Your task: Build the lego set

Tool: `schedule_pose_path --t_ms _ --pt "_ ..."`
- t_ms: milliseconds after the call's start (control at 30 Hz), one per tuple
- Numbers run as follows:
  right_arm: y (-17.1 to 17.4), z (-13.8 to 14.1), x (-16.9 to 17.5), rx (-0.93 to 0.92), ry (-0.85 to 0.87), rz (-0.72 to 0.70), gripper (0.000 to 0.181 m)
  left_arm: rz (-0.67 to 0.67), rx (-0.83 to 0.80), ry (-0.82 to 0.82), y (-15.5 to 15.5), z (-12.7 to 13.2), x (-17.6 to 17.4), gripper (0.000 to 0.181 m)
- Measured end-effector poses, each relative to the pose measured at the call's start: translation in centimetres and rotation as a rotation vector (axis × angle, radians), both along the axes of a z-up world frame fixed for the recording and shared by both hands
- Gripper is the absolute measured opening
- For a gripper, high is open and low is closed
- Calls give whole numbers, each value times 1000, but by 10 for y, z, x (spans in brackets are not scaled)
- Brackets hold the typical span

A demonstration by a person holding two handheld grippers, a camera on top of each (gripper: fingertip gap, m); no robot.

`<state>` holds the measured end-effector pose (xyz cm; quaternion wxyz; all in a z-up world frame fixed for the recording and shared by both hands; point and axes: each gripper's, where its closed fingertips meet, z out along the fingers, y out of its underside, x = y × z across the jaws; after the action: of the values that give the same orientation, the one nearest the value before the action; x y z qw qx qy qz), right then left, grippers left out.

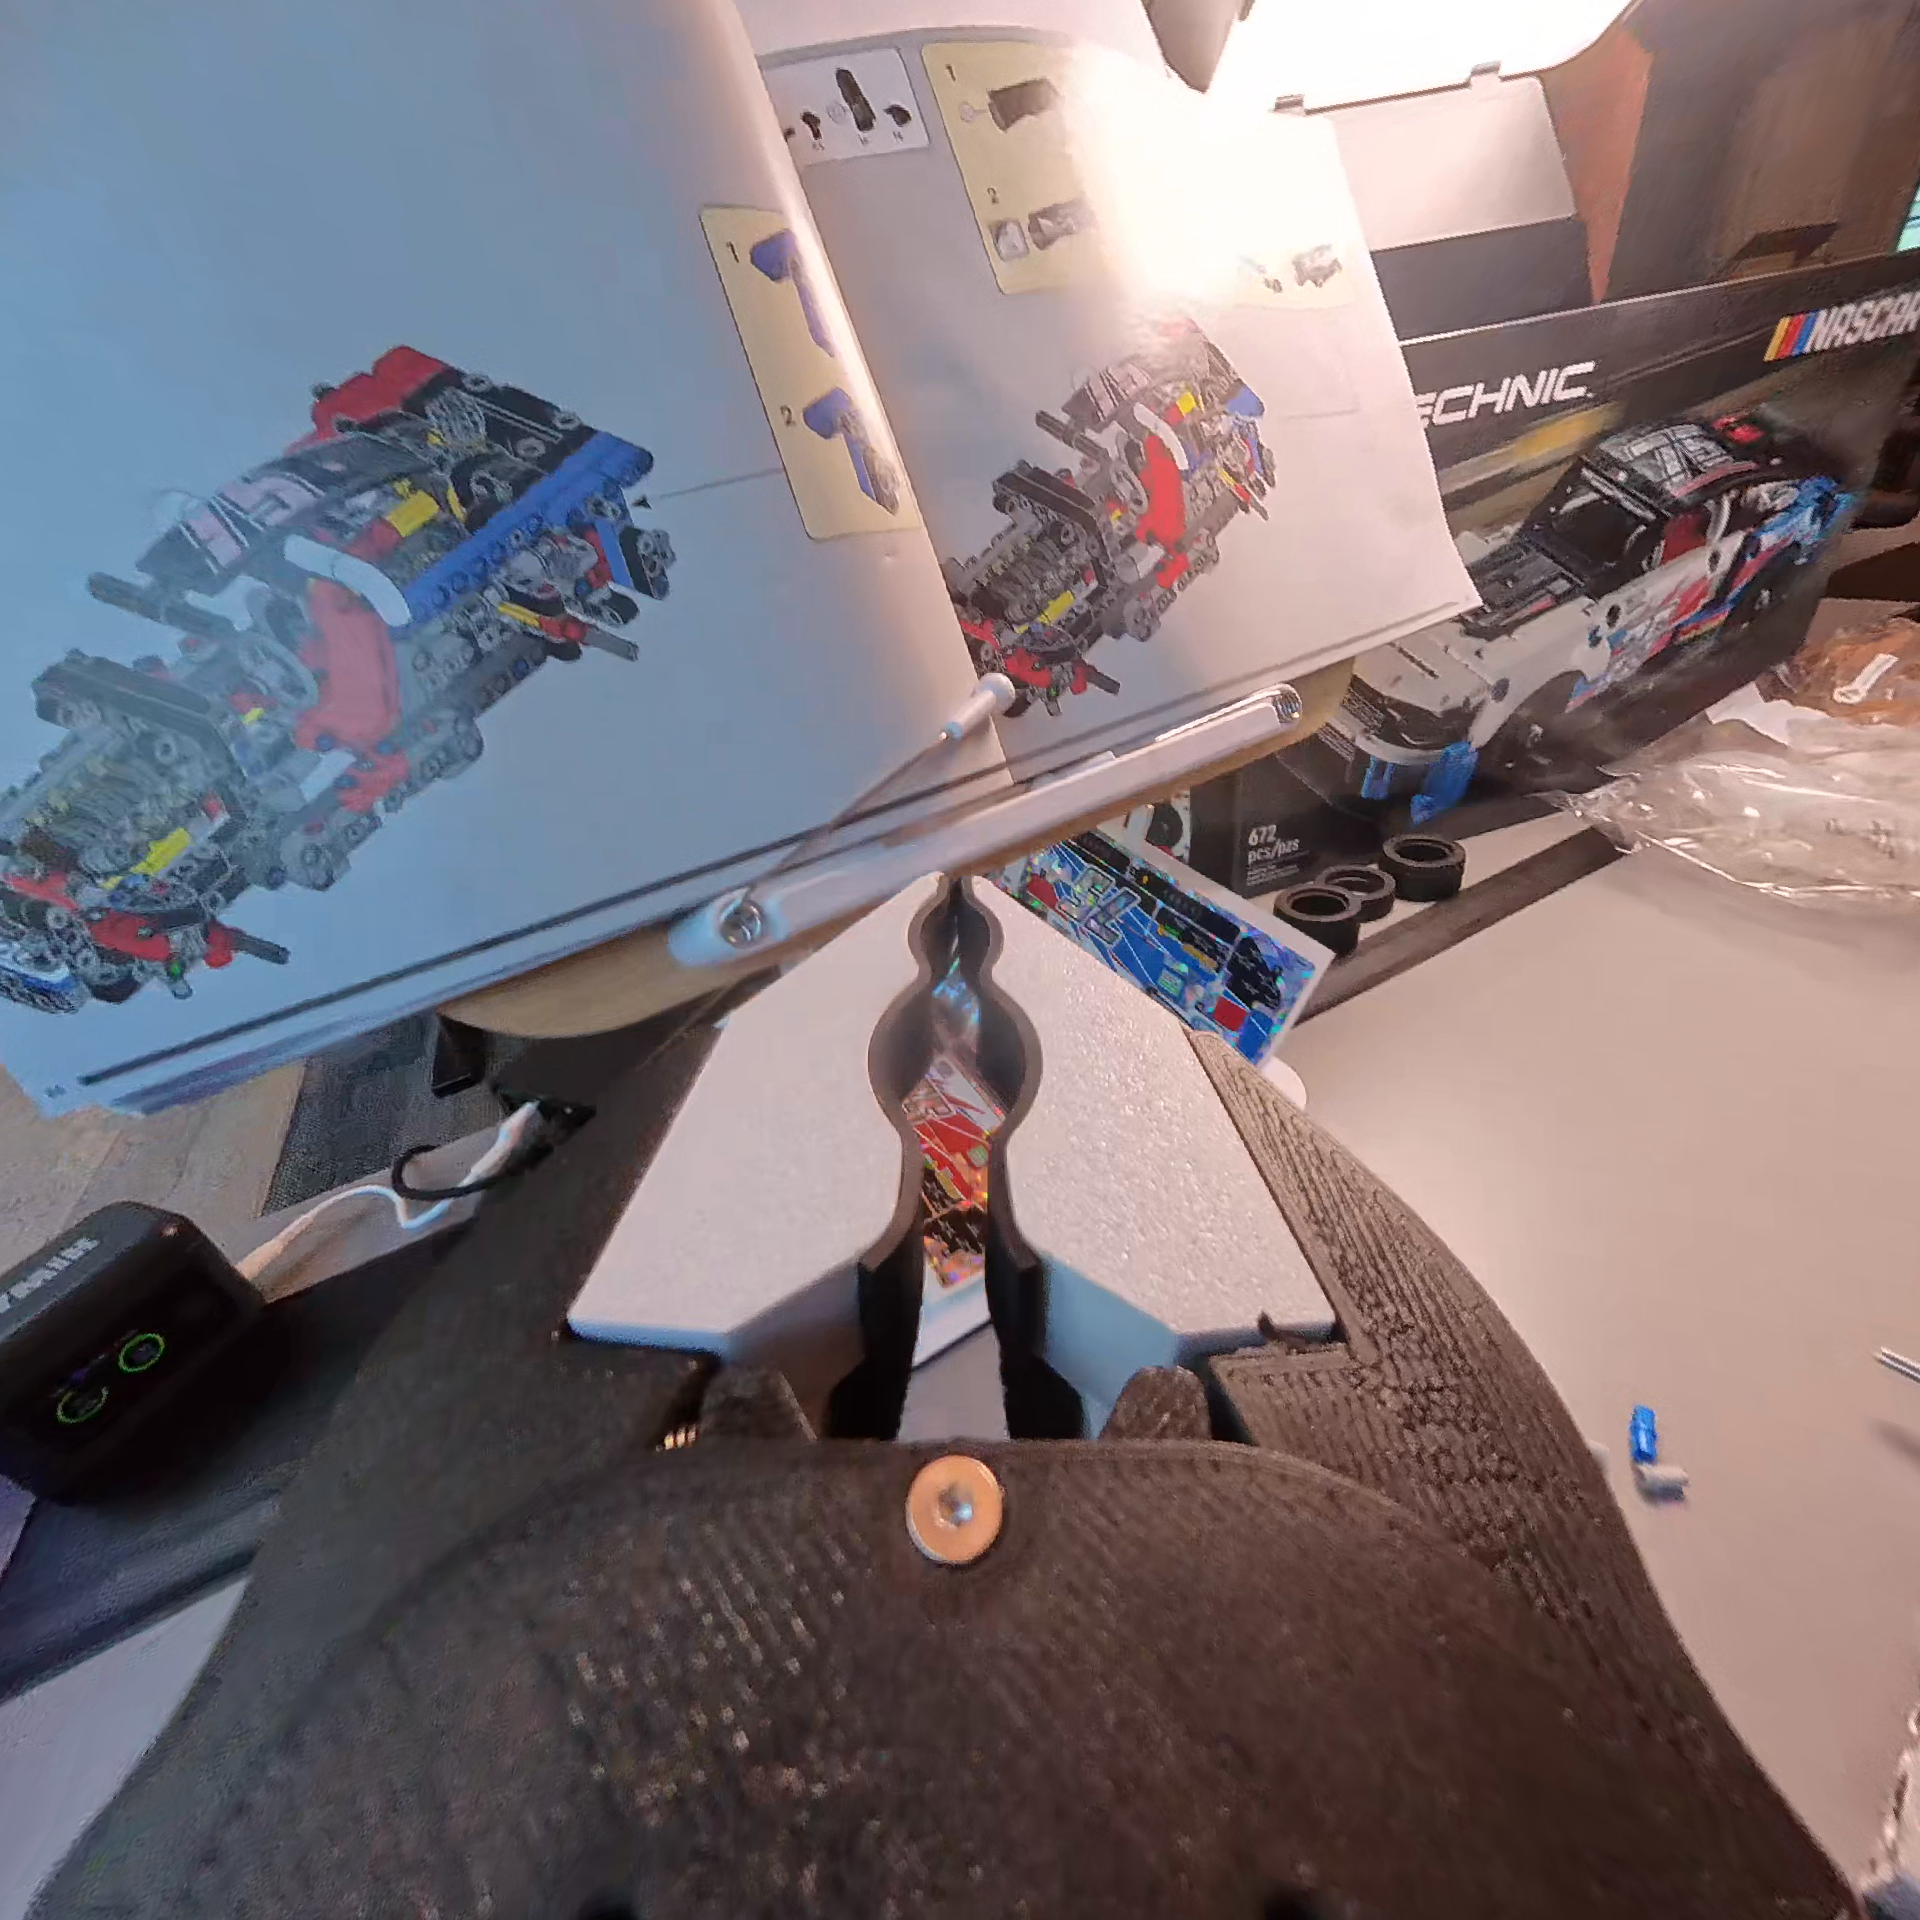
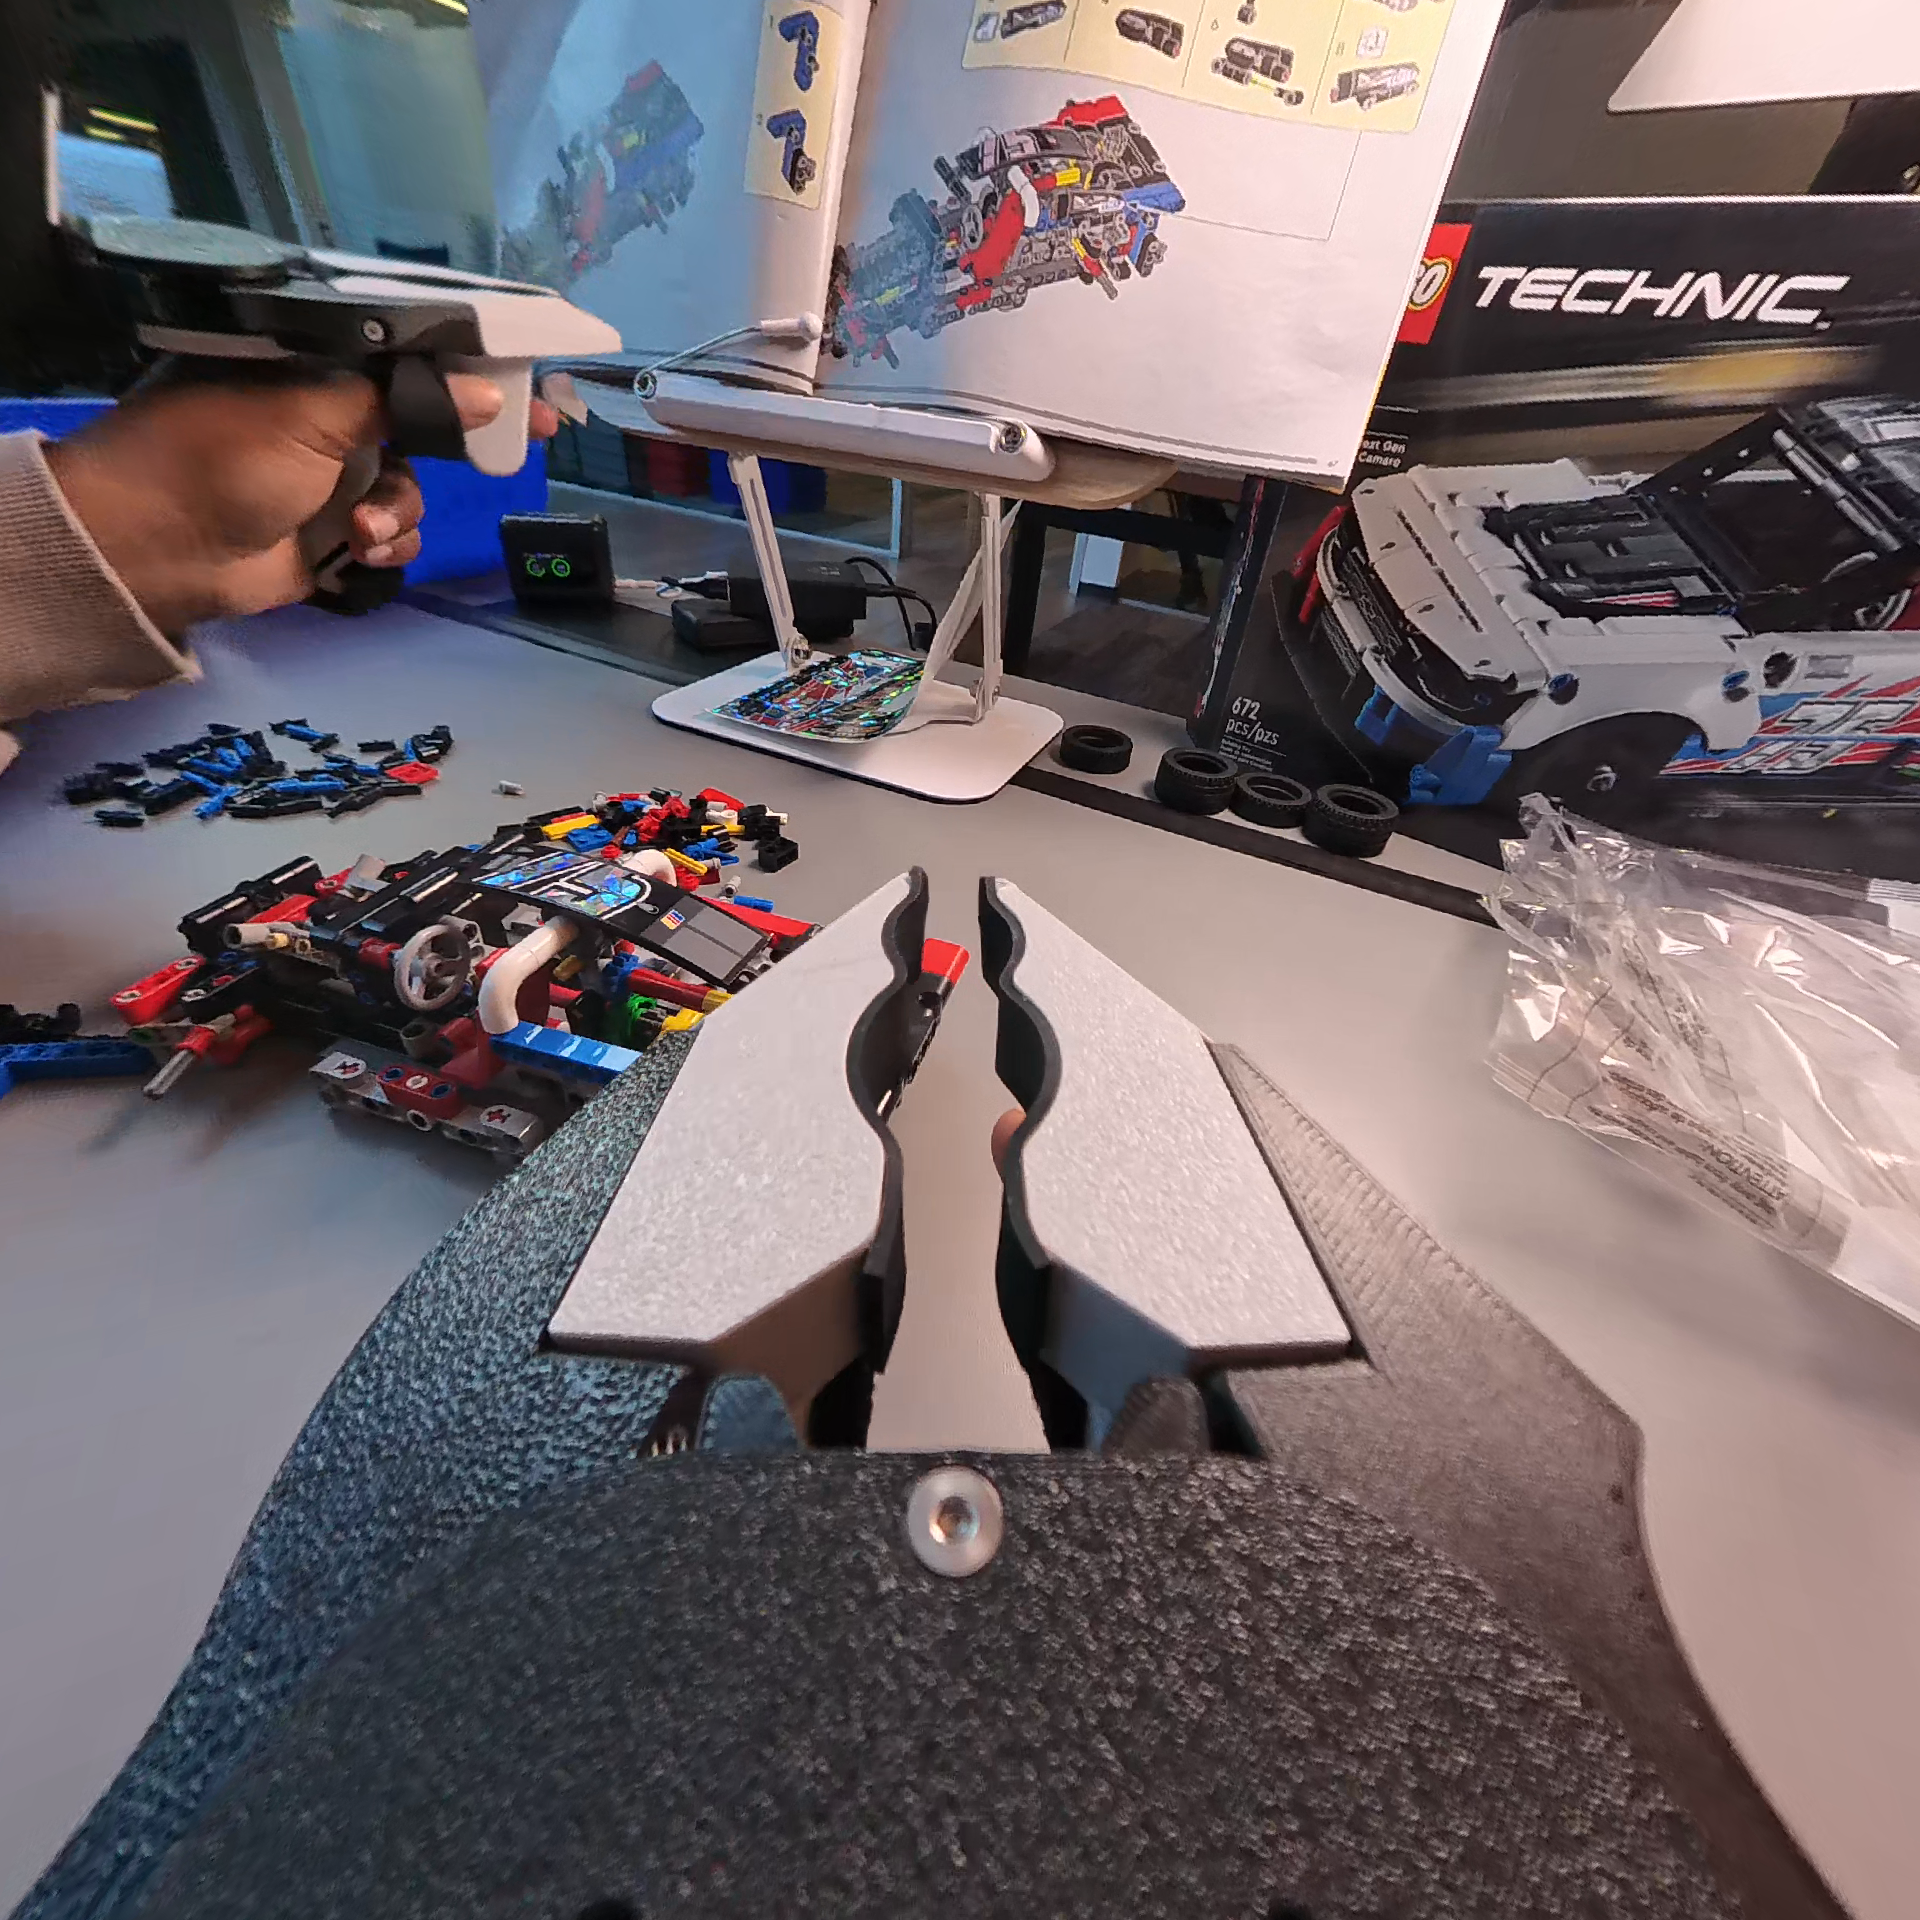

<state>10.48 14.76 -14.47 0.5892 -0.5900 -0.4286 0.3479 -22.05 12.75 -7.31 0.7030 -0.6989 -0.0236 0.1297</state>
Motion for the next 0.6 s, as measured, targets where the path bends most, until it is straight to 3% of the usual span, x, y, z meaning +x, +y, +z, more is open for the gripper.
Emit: schedule_pose_path --t_ms 467,600 --pt "0 7 6 21 13 -4 9 -65 -17 -34 -49 -31 59 0" --pt "-2 -5 4 -22 -46 31 12 -130 -65 -77 -62 -49 90 8"
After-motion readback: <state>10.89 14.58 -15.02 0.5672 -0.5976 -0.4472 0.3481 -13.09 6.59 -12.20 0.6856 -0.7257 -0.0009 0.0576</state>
